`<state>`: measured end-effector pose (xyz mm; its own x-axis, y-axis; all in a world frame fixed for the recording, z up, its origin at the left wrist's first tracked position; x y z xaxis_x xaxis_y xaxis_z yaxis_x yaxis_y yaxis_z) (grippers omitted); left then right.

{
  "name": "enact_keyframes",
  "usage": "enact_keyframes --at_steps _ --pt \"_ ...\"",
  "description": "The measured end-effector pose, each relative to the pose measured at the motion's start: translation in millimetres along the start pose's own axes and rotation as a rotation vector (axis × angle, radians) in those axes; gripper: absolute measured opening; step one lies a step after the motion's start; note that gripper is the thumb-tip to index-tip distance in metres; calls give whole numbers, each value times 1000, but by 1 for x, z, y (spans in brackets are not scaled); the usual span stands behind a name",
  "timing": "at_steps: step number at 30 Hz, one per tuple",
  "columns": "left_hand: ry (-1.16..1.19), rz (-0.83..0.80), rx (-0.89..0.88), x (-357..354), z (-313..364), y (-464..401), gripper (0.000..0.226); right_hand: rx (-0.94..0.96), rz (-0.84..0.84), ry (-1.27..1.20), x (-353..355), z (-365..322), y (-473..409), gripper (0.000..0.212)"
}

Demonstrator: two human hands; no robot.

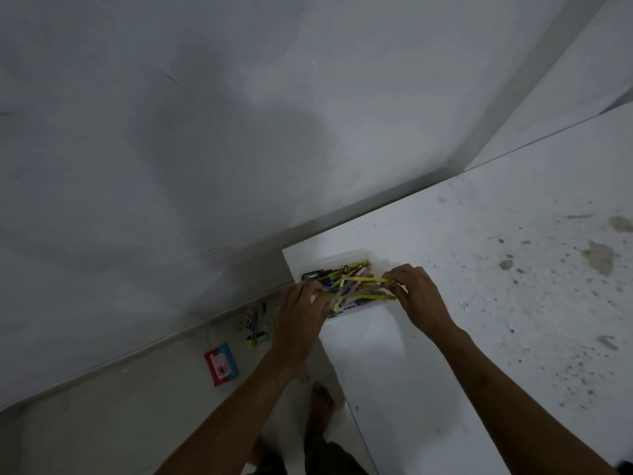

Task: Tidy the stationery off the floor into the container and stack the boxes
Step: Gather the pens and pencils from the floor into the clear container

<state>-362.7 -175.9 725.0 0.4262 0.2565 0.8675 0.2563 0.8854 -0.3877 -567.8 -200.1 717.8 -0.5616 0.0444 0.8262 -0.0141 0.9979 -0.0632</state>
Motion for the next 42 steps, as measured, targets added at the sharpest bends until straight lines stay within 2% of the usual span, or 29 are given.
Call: enact_keyframes --at_steps 2,7,11,17,23,27,31,36,39,42 --pt "7 9 -7 0 3 -3 14 11 -11 7 1 1 1 17" --pt "10 -85 5 -7 15 -9 32 0 24 18 13 5 2 15" --pt "-4 -120 74 -8 16 -16 19 -6 -8 21 8 2 6 18" --pt "38 -79 237 0 -9 -11 14 -28 -57 2 -18 -21 8 22" --pt "128 -117 356 -1 -28 6 20 38 -36 20 -20 -34 10 22" --pt "140 -142 201 1 -18 8 19 144 -56 134 -7 -32 10 22" --pt "167 -149 222 1 -16 10 26 193 -156 238 -13 -28 14 25" --pt "142 -180 133 -3 -10 12 31 137 -222 256 -32 -32 14 35" --pt "158 -192 23 -5 2 10 35 57 -176 228 -33 -25 8 34" --pt "141 -192 -58 -9 12 7 29 7 -128 222 -32 -22 -3 29"
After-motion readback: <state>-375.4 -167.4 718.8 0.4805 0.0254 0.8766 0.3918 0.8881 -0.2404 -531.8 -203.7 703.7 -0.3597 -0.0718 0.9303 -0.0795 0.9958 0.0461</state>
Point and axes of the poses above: each hand's wrist, its own y-axis away from the middle knuckle, its own x-axis out of the back of the hand, z = x × y, the point moved 8 cm from there along -y, towards the middle knuckle, and after that the axes turned 10 degrees about z, right-handed, at the moved point
